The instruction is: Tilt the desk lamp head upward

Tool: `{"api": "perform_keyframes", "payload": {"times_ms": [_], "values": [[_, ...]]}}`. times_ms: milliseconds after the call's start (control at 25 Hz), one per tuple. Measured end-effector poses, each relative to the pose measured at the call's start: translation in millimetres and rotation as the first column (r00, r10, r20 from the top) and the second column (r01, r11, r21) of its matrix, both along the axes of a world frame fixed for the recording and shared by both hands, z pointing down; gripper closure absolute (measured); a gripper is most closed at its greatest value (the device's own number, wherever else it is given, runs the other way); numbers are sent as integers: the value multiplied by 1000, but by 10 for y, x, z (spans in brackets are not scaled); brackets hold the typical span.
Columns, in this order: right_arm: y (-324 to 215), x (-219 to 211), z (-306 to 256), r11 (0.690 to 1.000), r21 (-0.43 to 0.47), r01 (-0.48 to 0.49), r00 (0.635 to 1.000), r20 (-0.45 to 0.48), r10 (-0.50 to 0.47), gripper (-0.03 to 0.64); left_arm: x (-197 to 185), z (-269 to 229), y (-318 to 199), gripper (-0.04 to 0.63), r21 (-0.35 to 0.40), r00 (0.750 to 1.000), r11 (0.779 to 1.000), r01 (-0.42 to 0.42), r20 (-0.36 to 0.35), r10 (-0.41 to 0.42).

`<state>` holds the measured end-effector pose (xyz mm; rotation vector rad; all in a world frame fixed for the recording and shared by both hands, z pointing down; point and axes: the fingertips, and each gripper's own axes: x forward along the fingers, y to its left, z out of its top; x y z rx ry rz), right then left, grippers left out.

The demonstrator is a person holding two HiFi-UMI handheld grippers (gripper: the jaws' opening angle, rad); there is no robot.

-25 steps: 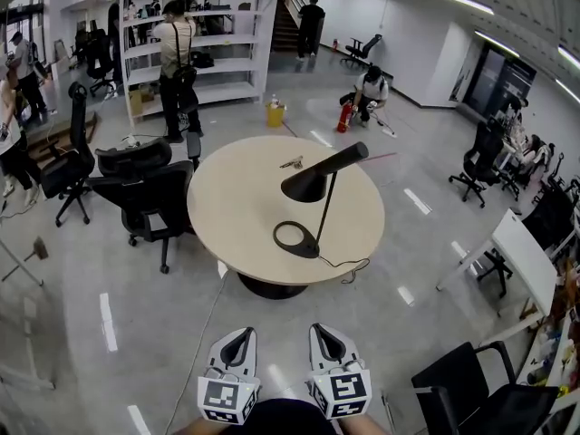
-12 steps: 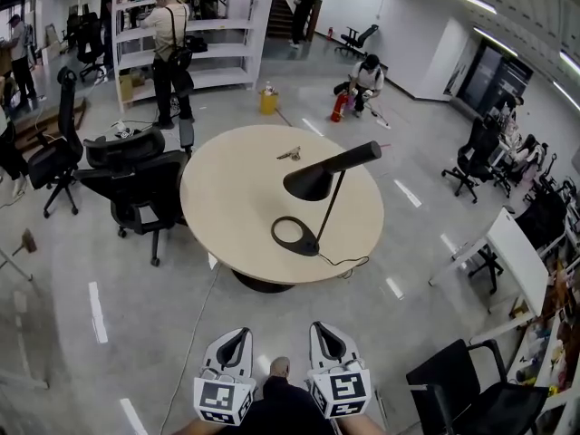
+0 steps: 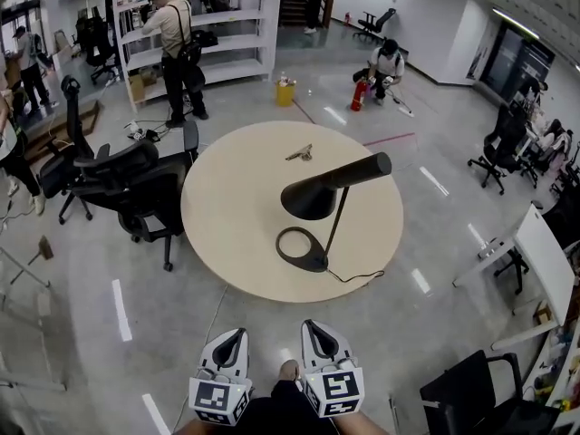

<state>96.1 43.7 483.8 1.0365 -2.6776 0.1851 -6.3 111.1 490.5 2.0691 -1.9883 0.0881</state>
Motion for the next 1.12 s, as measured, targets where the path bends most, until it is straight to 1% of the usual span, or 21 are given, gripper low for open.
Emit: {"api": "perform_keyframes", "payload": {"times_ms": [160, 280, 400, 560, 720, 880, 1120], "values": [[-518, 140, 30, 1000, -14, -9, 999, 33, 10, 601, 147, -48, -556, 550, -8, 1000, 1000, -25, 14, 26], [-880, 294, -8, 1000, -3, -13, 999, 53, 13, 601, 276, -103, -898, 551, -11, 999, 999, -30, 20, 30], [-1160, 420, -46, 1000, 12, -11, 998, 69, 10, 601, 402, -150, -1141, 551, -12, 999, 999, -33, 40, 33], [-1359, 501, -36, 1000, -2, -20, 995, 101, 20, 601, 464, -164, -1343, 551, -33, 997, 999, -40, 68, 42], [-1502, 465, -17, 1000, -6, -13, 994, 109, 14, 601, 427, -206, -1522, 551, -26, 996, 999, -39, 78, 41], [-1641, 341, -70, 1000, 14, -15, 994, 111, 13, 601, 282, -197, -1702, 551, -24, 996, 998, -53, 72, 55], [-1884, 212, -295, 997, 45, -63, 994, 88, 59, 601, 137, -393, -2181, 550, 30, 988, 989, -148, 52, 146]]}}
